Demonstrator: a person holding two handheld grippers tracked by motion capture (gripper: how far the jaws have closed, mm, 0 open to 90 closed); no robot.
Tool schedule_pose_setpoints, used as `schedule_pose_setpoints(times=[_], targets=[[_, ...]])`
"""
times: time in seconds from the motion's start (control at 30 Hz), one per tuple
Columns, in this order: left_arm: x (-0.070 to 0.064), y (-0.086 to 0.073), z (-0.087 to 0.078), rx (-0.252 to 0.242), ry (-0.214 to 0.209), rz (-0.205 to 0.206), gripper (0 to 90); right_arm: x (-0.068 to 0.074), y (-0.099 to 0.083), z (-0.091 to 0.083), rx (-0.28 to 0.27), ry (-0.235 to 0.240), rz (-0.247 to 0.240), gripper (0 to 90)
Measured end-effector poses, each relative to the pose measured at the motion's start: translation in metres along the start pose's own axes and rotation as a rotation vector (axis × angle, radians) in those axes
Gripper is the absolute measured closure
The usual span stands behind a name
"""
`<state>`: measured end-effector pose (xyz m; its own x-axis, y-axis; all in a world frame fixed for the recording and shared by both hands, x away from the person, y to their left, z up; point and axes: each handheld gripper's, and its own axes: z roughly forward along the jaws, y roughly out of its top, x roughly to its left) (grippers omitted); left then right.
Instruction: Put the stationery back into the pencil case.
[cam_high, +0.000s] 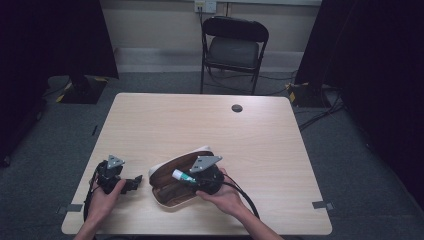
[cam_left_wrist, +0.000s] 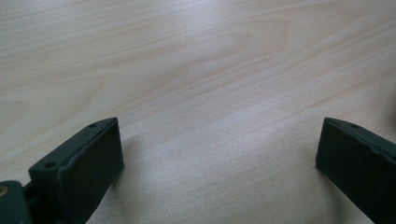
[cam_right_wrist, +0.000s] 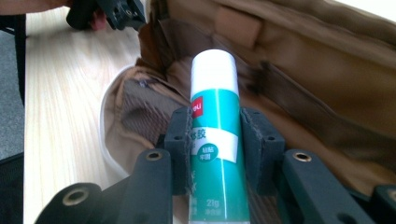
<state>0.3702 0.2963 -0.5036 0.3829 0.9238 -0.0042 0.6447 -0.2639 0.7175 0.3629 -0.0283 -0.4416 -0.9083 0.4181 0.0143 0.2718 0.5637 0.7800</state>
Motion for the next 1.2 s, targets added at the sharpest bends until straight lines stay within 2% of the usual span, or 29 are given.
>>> schedule_pose_setpoints(times=[0.13, 0.23, 0.33, 0.53, 0.6, 0.8, 0.97, 1.1, 1.2], targets=[[0.000, 0.000, 0.000, 0.000, 0.000, 0.000, 0.3, 0.005, 0.008, 0.012, 0.007, 0.020, -0.032, 66.1], [0.000, 0.000, 0.000, 0.000, 0.000, 0.000, 0.3, 0.004, 0.012, 0.019, 0.018, 0.032, -0.025, 66.1], [0.000, 0.000, 0.000, 0.000, 0.000, 0.000, 0.3, 0.003, 0.014, 0.026, 0.039, 0.034, -0.039, 66.1], [0.000, 0.000, 0.000, 0.000, 0.000, 0.000, 0.3, -0.005, 0.016, 0.031, 0.053, 0.033, -0.029, 65.1], [0.000, 0.000, 0.000, 0.000, 0.000, 0.000, 0.3, -0.007, 0.016, 0.029, 0.054, 0.021, -0.026, 62.5], [0.000, 0.000, 0.000, 0.000, 0.000, 0.000, 0.3, -0.012, 0.013, 0.024, 0.058, 0.011, -0.014, 63.3], [0.000, 0.000, 0.000, 0.000, 0.000, 0.000, 0.3, -0.017, 0.011, 0.014, 0.028, -0.021, -0.001, 58.8], [0.000, 0.000, 0.000, 0.000, 0.000, 0.000, 0.3, -0.022, 0.009, 0.009, 0.024, -0.029, 0.011, 58.9], [0.000, 0.000, 0.000, 0.000, 0.001, 0.000, 0.3, -0.024, 0.006, 0.005, 0.020, -0.039, 0.022, 54.9]])
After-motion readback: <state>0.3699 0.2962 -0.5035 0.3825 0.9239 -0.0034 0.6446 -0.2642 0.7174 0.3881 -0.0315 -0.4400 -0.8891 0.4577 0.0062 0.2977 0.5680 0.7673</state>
